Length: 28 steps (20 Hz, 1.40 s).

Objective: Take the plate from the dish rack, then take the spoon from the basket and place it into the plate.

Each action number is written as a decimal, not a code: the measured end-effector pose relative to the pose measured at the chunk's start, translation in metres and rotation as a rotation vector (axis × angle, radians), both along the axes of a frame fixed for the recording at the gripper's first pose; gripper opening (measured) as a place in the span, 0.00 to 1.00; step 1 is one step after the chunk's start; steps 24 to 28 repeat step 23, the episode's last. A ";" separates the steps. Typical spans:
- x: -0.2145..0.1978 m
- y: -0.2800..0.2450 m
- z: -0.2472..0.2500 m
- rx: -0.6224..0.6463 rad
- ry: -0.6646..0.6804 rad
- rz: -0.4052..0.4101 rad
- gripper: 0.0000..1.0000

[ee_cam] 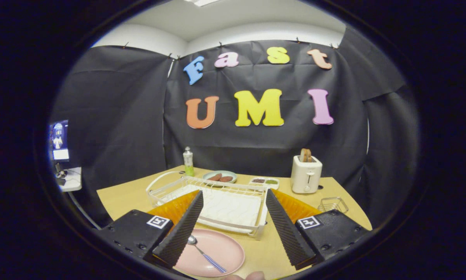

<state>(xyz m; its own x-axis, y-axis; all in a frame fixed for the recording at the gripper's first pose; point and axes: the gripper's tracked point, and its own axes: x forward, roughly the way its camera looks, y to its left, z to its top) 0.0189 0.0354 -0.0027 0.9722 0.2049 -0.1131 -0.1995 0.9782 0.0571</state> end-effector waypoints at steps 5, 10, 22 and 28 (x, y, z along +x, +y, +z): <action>-0.005 -0.015 0.008 0.044 -0.057 -0.117 1.00; 0.000 -0.037 0.010 0.041 -0.094 -0.234 1.00; 0.005 -0.044 0.012 0.078 -0.092 -0.265 1.00; 0.005 -0.043 0.014 0.077 -0.095 -0.264 1.00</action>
